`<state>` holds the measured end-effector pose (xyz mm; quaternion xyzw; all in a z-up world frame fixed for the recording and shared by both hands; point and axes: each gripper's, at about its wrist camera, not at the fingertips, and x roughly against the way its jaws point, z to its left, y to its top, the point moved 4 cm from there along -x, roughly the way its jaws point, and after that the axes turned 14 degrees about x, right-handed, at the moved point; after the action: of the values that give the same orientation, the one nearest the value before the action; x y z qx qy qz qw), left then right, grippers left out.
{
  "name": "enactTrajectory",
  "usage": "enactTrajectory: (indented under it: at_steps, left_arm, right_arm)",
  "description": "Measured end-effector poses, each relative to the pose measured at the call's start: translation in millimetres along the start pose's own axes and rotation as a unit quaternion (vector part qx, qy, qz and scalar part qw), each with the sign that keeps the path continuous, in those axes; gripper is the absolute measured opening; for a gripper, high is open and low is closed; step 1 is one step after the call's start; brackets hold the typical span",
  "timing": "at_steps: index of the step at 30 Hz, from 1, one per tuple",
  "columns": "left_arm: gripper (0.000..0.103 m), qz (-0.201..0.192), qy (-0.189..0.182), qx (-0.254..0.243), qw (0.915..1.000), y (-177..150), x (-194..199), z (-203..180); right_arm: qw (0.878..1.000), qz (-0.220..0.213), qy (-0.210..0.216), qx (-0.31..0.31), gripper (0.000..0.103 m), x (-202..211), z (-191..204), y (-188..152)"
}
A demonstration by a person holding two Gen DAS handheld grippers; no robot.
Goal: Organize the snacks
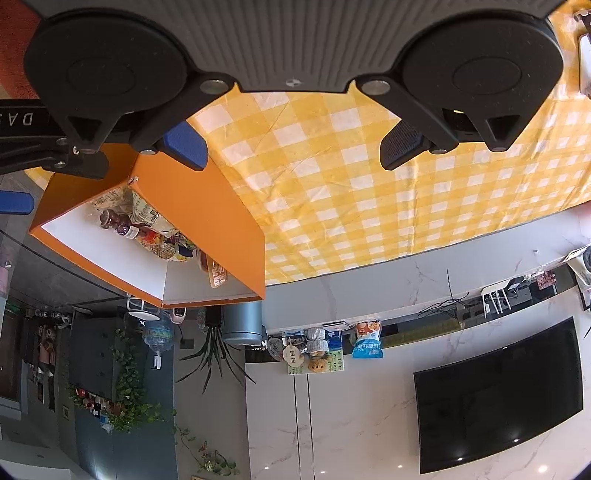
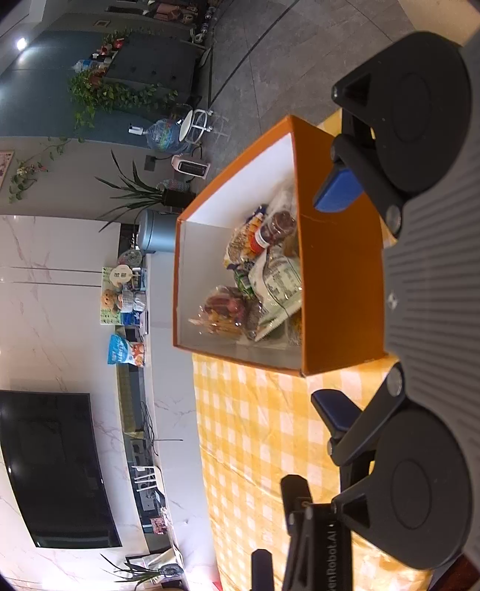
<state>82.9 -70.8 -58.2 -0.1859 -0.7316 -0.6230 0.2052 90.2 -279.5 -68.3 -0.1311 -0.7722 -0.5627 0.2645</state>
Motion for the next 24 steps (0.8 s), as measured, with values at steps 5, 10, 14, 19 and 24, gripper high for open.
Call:
enactTrajectory:
  at_steps: [5, 10, 14, 19, 24]
  left_arm:
    - [0.103, -0.004, 0.005, 0.003, 1.0, 4.2, 3.6, 1.9]
    - [0.103, -0.007, 0.007, 0.006, 0.9999, 7.1, 7.3, 5.1]
    - [0.103, -0.006, 0.007, 0.007, 0.9999, 6.9, 7.5, 5.2]
    - [0.103, -0.005, 0.008, 0.007, 0.9999, 5.8, 7.8, 4.8]
    - [0.103, -0.003, 0.007, 0.008, 0.9999, 4.2, 8.7, 4.4]
  right_arm:
    - [1.0, 0.0, 0.002, -0.008, 0.1, 2.9, -0.9, 3.7]
    - [1.0, -0.004, 0.004, -0.005, 0.1, 5.9, 3.6, 6.7]
    - [1.0, -0.004, 0.006, -0.002, 0.1, 6.8, 5.8, 8.5]
    - [1.0, -0.003, 0.001, 0.001, 0.1, 7.5, 6.2, 8.9]
    - [1.0, 0.002, 0.0, -0.002, 0.1, 6.0, 5.5, 7.2]
